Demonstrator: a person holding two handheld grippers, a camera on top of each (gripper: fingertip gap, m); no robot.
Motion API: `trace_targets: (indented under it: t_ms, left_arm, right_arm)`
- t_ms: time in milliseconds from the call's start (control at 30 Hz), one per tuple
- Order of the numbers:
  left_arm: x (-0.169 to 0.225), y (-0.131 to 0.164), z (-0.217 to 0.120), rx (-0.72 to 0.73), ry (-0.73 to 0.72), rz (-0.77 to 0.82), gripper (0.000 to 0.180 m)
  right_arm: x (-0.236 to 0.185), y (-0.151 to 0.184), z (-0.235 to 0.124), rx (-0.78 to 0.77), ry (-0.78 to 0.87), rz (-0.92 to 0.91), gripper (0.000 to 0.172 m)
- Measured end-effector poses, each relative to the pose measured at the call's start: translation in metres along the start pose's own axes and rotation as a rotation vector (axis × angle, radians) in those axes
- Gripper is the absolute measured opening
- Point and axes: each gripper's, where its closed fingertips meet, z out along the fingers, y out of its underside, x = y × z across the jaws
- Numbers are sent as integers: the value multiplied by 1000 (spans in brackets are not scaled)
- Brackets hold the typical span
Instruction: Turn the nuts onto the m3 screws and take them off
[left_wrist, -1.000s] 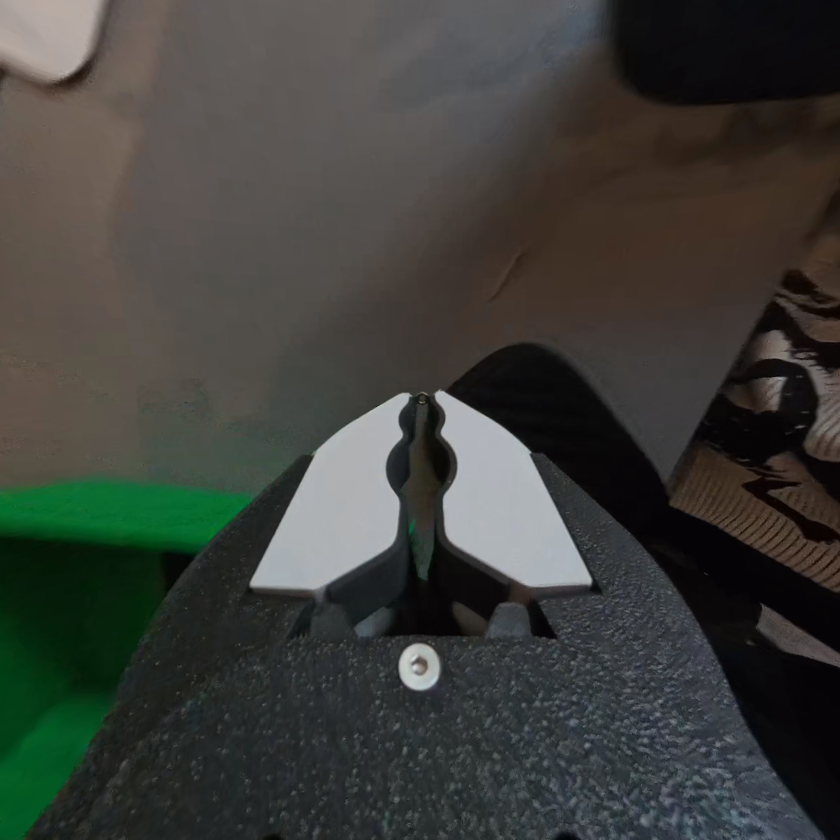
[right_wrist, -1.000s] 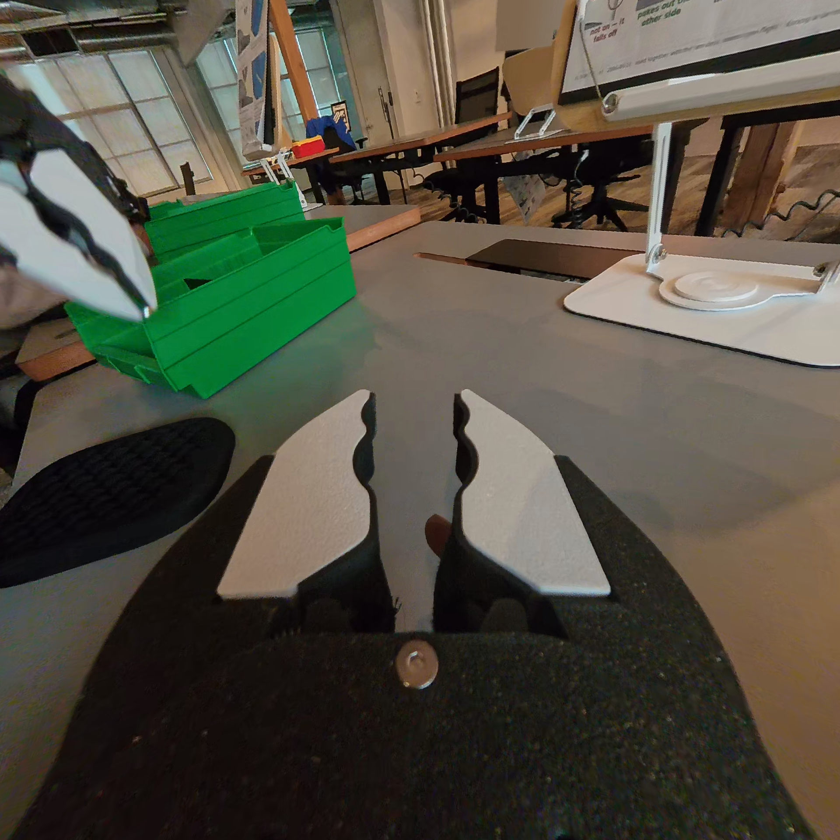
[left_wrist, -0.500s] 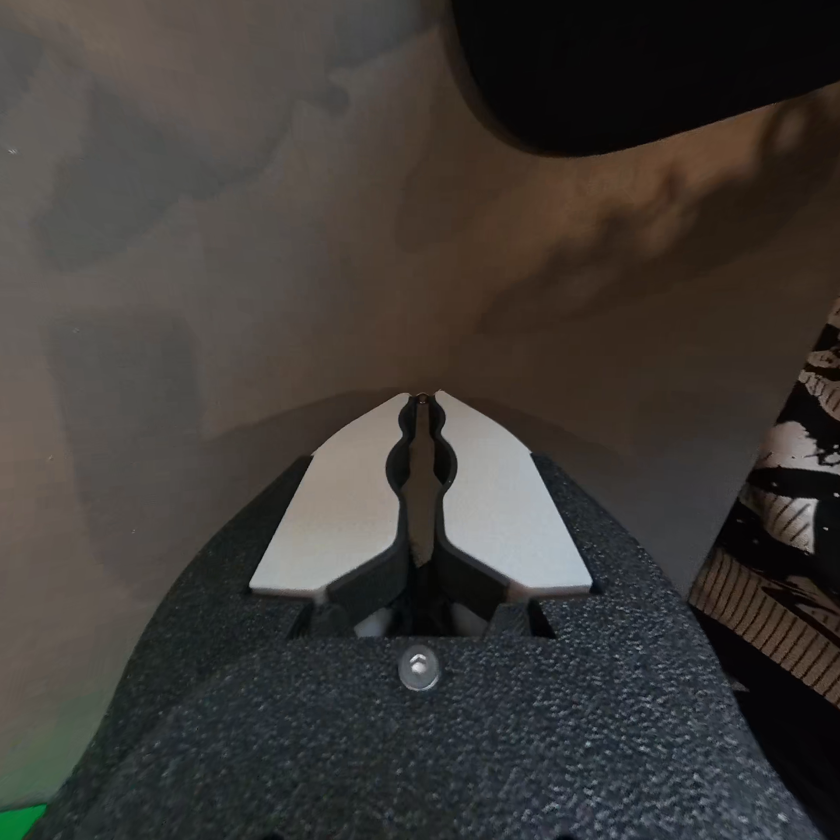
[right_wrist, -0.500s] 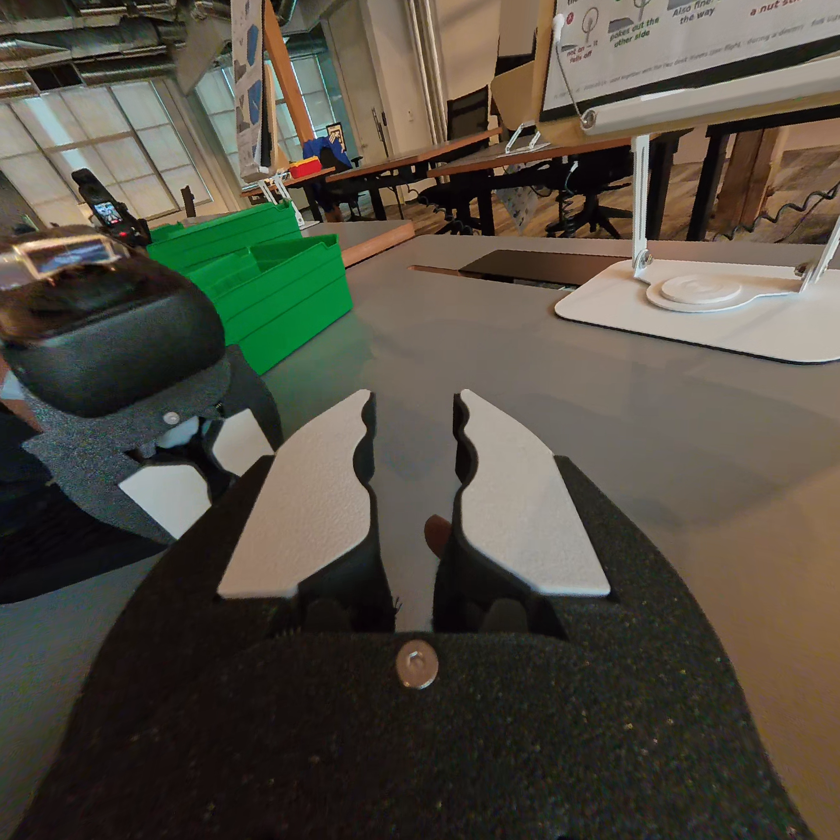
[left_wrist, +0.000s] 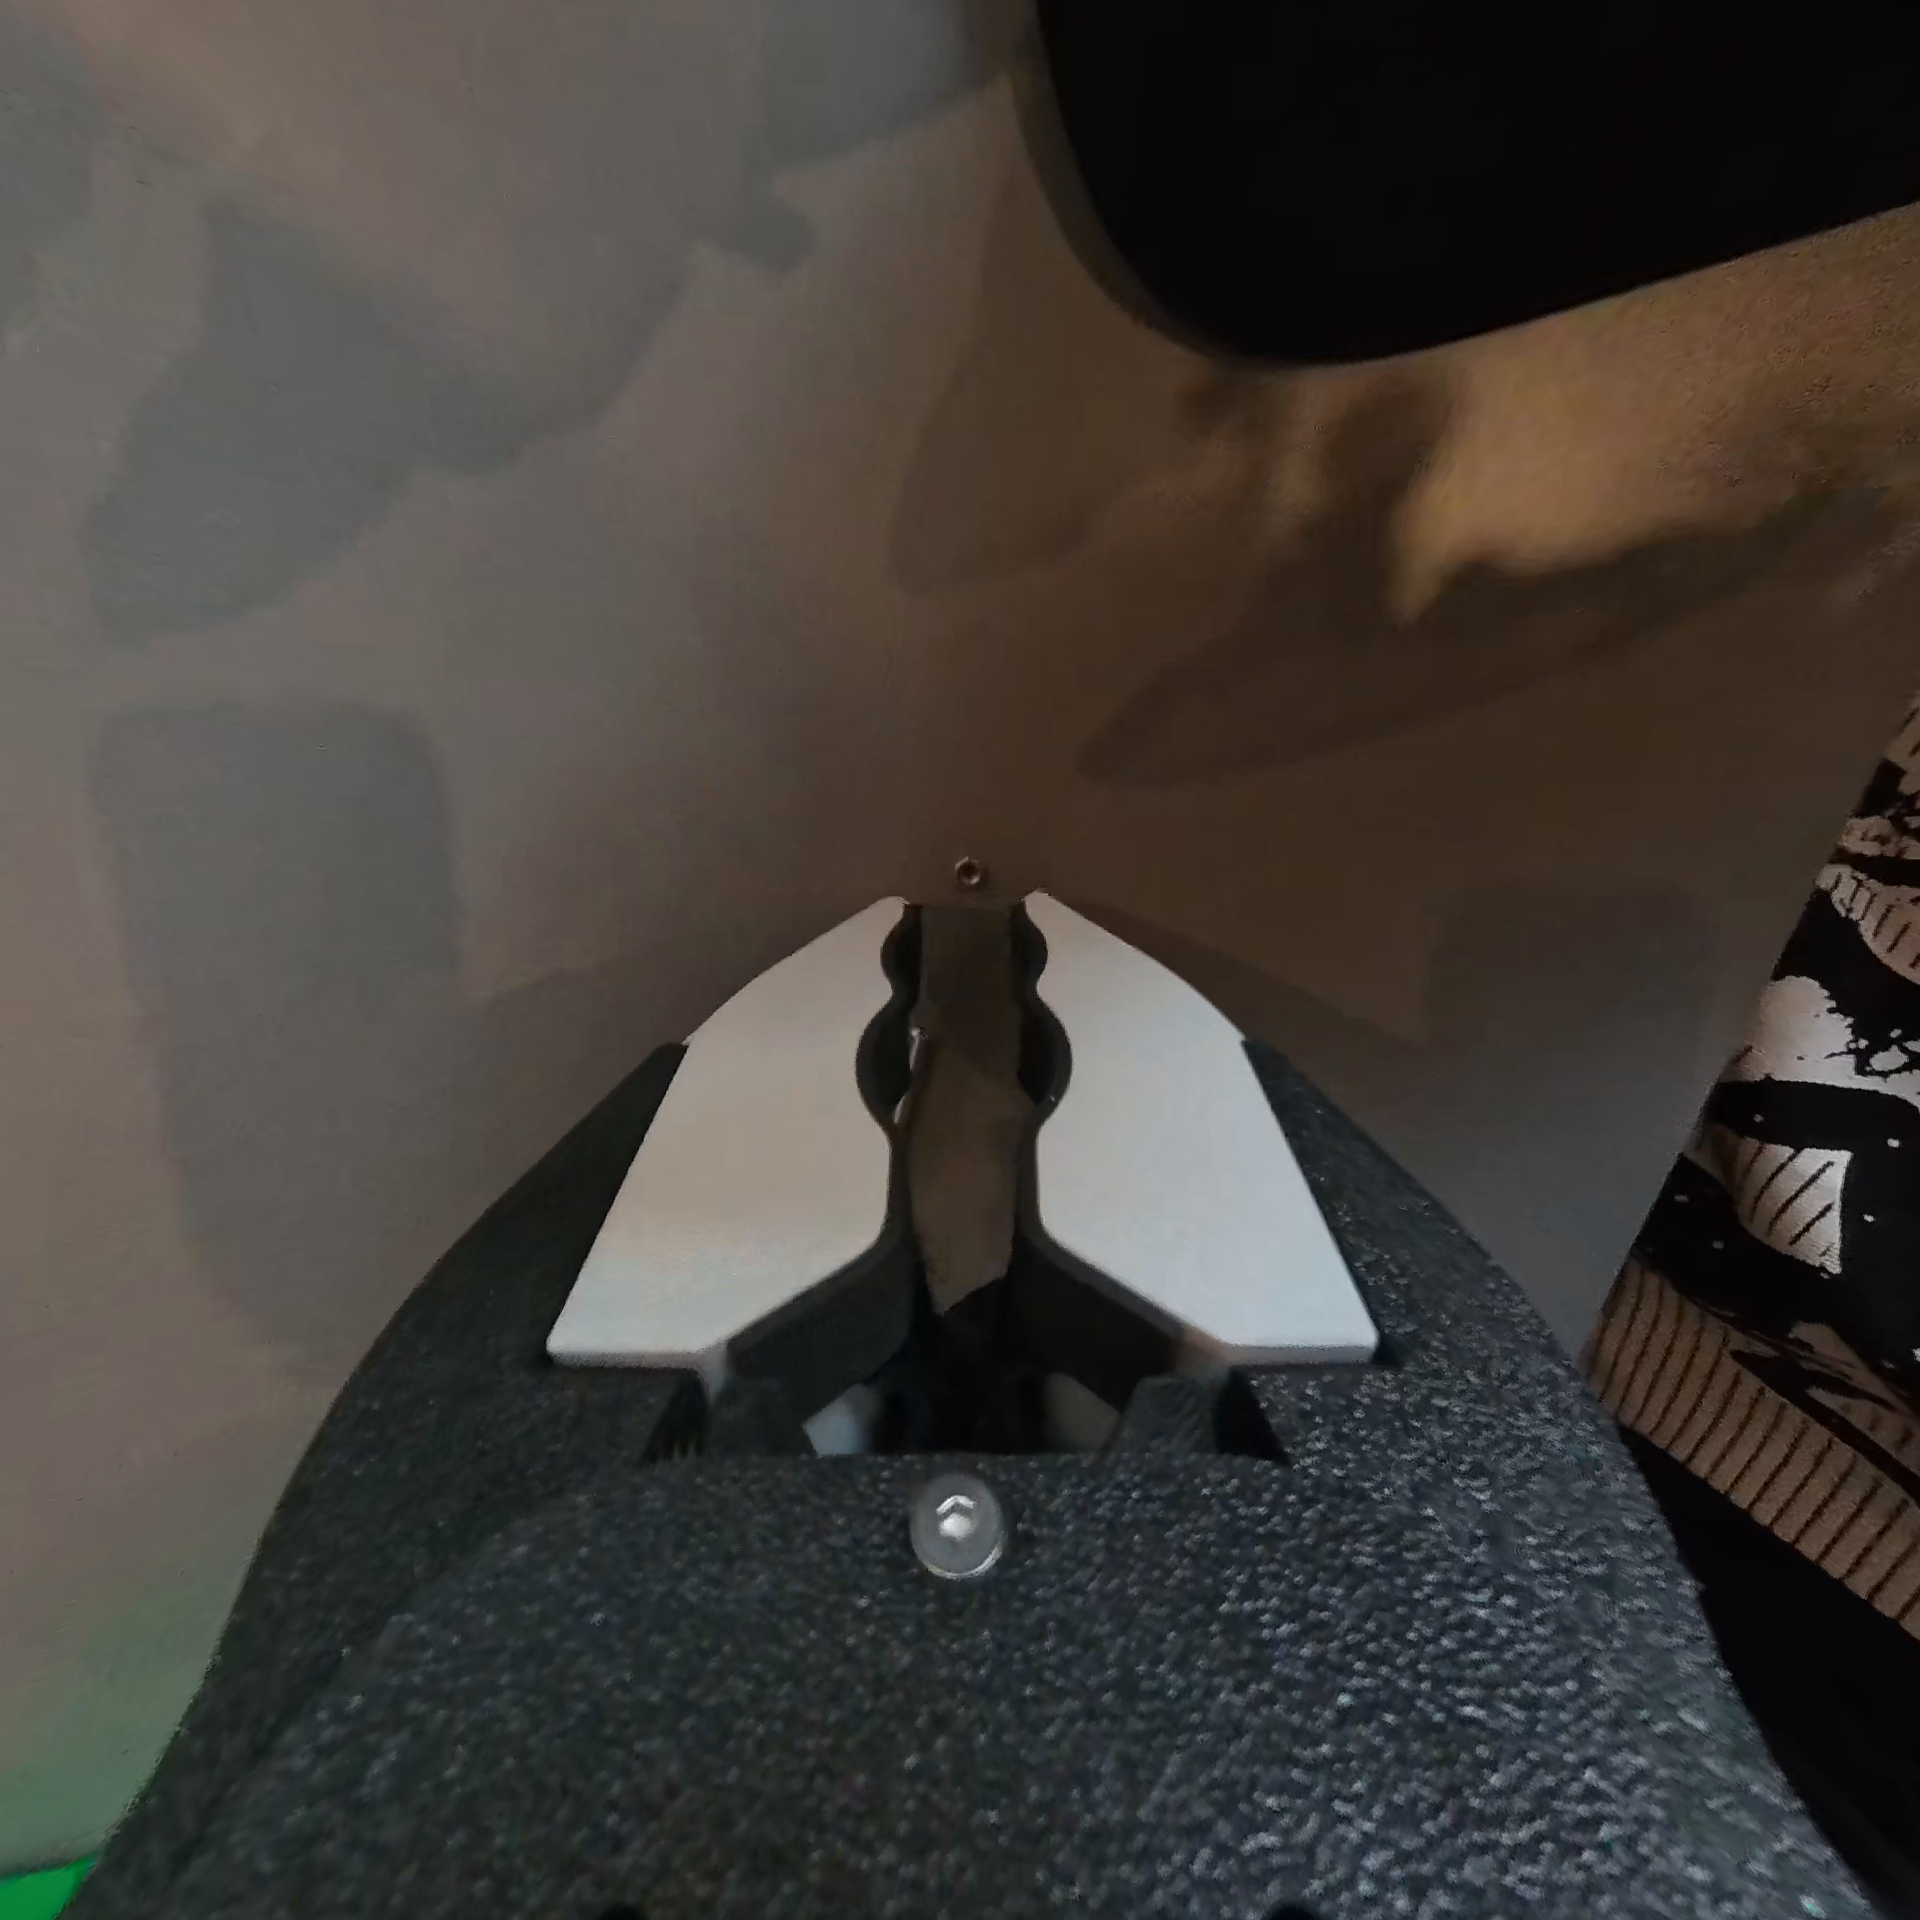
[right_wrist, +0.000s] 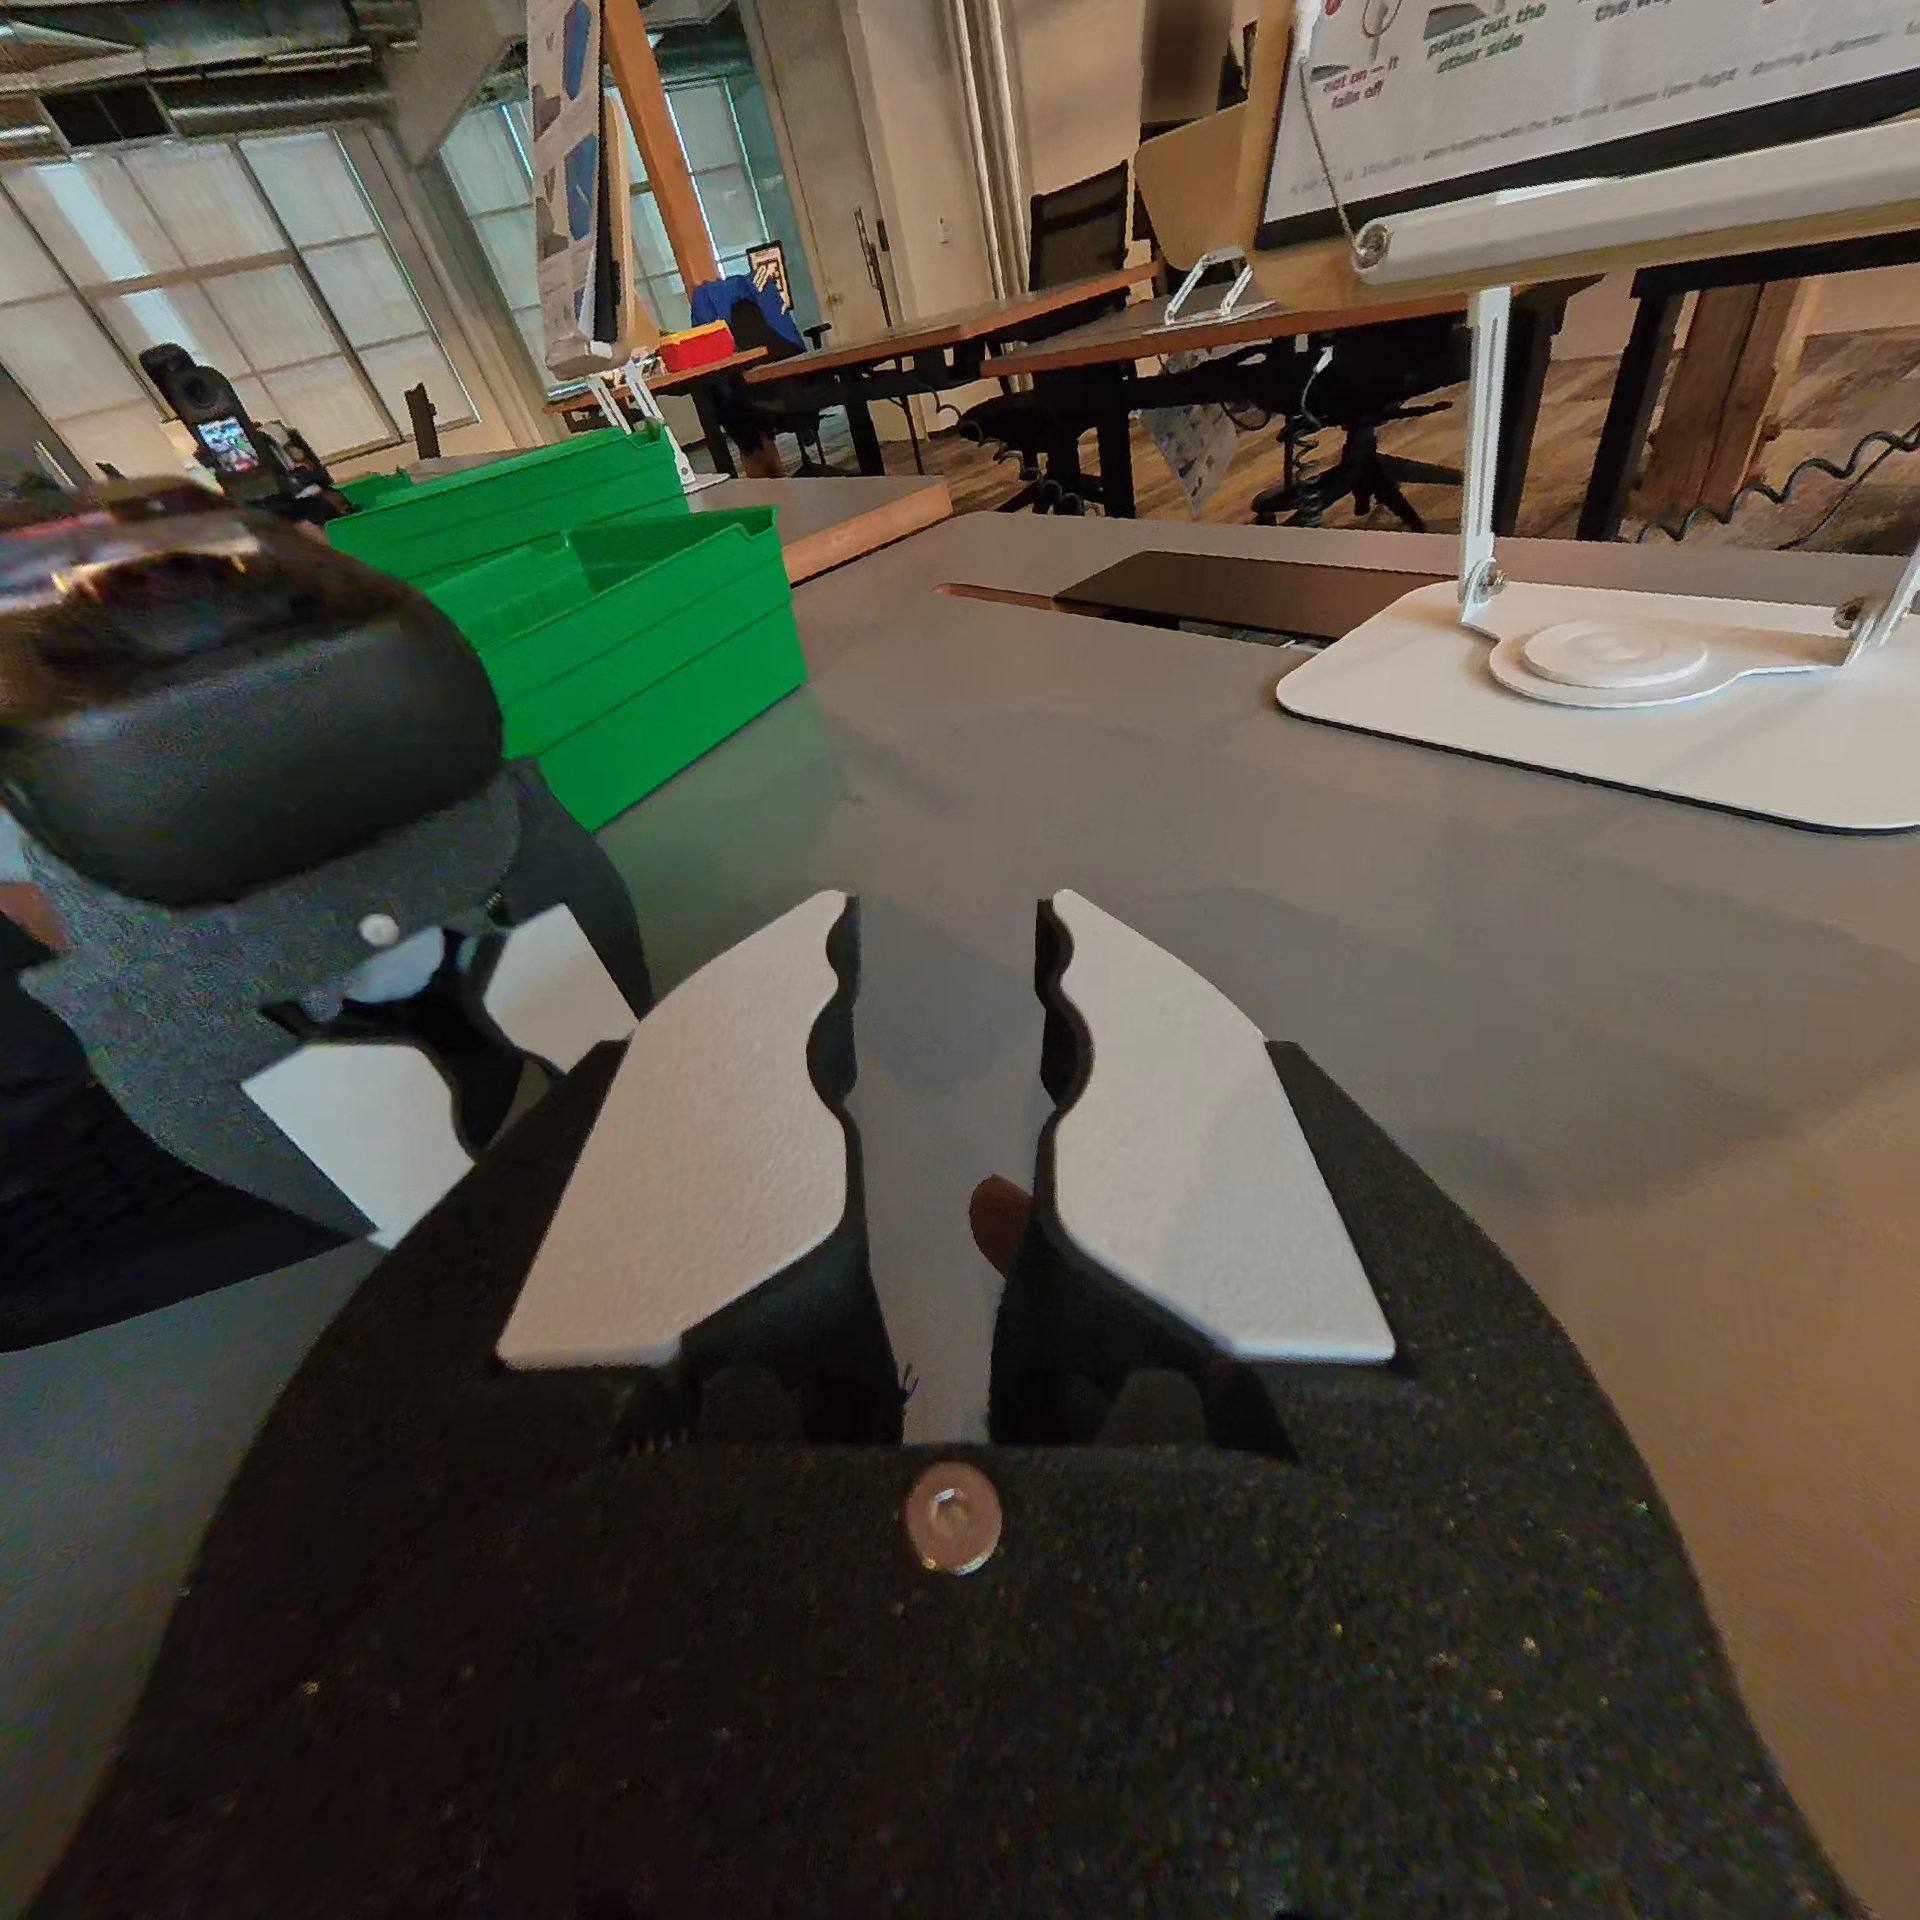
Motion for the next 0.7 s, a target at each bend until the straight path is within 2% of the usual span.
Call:
trace_targets:
  t_ms: [100, 200, 300, 400, 467, 700]
  left_arm:
    - [-2, 0, -14, 83, -26, -32, 24]
    - [-4, 0, -33, 237, -51, -70, 28]
    - [-6, -4, -55, 489, -66, -107, 32]
    - [4, -6, -80, 813, -34, -45, 32]
    - [14, 1, -93, 977, 6, -38, 34]
    - [30, 30, -119, 1266, -23, 10, 42]
  right_arm:
    - [-1, 1, 0, -7, -2, -7, 31]
    - [-2, 2, 1, -15, -11, -9, 31]
    - [-5, 4, 3, -29, -25, -18, 31]
    - [-9, 8, 5, -52, -48, -30, 30]
    - [-13, 11, 7, -74, -70, -46, 30]
    - [-53, 30, 13, -278, -223, -132, 30]
